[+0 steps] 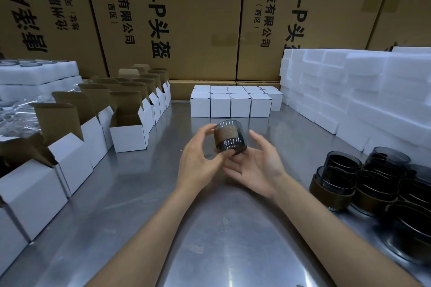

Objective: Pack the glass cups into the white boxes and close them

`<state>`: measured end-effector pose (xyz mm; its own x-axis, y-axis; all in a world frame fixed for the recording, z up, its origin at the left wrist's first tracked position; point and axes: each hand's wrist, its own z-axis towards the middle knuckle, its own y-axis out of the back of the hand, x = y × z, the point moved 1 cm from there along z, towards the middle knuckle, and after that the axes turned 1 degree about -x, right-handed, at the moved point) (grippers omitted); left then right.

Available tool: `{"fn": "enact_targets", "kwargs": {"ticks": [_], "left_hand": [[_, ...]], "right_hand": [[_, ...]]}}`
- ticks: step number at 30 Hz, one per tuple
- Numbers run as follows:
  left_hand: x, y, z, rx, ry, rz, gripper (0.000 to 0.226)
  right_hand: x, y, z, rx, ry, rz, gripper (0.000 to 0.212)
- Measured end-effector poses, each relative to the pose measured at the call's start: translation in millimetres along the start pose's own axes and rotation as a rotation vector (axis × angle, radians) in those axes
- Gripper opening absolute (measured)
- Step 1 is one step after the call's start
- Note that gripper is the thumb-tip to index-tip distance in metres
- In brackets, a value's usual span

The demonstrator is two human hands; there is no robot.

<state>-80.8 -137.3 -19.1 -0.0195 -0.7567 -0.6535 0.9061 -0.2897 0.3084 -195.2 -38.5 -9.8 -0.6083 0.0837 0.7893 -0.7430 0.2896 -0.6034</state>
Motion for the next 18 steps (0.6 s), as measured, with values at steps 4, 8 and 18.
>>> {"fn": "enact_targets", "kwargs": {"ticks": [4,8,18], "left_hand": [[1.0,-3.6,-0.6,0.041,0.022,-0.008,0.066],[-0.3,-5.8,-2.4,0.087,-0.078,0.126,0.087],[-2.0,-3.8,-1.2,0.023,0.002,0.012,0.06]], "right_hand": [[-2.4,-5.8,2.5,-0.076,0.12,-0.022,0.039],[-5.9,-5.6,4.7,-0.293,0.354,-0.209,0.055],[-1.0,-5.3,1.9,-0.169,0.098,-0.05,0.056]]}}
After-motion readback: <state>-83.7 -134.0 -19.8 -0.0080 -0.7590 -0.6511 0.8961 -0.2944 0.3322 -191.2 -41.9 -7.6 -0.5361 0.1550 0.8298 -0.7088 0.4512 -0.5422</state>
